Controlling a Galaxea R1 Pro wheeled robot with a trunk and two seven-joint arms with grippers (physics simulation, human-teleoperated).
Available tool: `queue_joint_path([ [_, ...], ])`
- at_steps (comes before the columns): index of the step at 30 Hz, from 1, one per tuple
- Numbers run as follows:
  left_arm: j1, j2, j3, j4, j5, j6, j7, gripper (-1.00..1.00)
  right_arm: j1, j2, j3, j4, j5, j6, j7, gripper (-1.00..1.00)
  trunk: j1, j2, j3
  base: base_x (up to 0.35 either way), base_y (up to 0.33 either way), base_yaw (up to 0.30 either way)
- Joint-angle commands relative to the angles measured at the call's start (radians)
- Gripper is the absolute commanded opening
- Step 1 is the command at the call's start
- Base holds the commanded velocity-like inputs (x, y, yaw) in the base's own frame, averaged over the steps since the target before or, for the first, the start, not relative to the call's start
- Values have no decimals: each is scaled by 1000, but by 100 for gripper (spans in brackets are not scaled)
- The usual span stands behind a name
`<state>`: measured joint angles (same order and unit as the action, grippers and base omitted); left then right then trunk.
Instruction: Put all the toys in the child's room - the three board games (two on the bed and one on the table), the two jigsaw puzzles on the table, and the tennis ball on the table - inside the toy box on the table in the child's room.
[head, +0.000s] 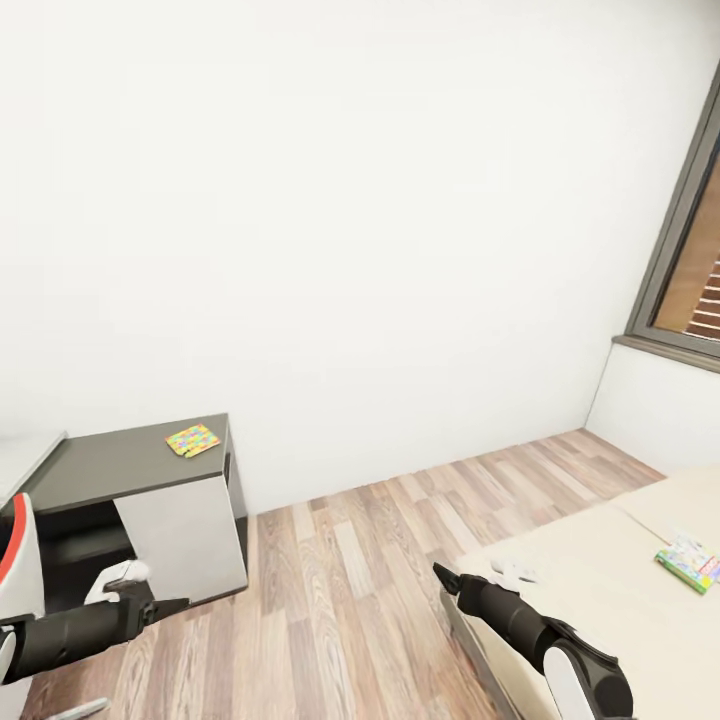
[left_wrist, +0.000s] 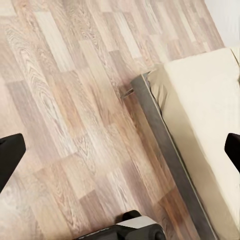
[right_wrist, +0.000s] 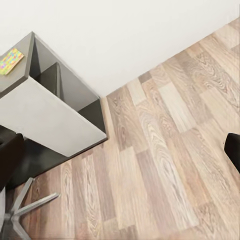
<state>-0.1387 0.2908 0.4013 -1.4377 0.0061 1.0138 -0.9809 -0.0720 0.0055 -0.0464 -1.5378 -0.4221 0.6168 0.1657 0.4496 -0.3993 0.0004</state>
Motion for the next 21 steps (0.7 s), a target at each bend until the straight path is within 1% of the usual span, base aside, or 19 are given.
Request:
queue_joint_path([
  [1, -1, 0, 1, 0, 0, 8, -3, 100, 0, 1, -3, -1, -1, 6, 5, 100, 0, -1, 0, 0, 0, 291],
  [21, -1, -1, 1, 0, 0, 6, -2, 100, 0, 1, -3, -1, -2, 6, 5, 100, 0, -1, 0, 0, 0, 291],
])
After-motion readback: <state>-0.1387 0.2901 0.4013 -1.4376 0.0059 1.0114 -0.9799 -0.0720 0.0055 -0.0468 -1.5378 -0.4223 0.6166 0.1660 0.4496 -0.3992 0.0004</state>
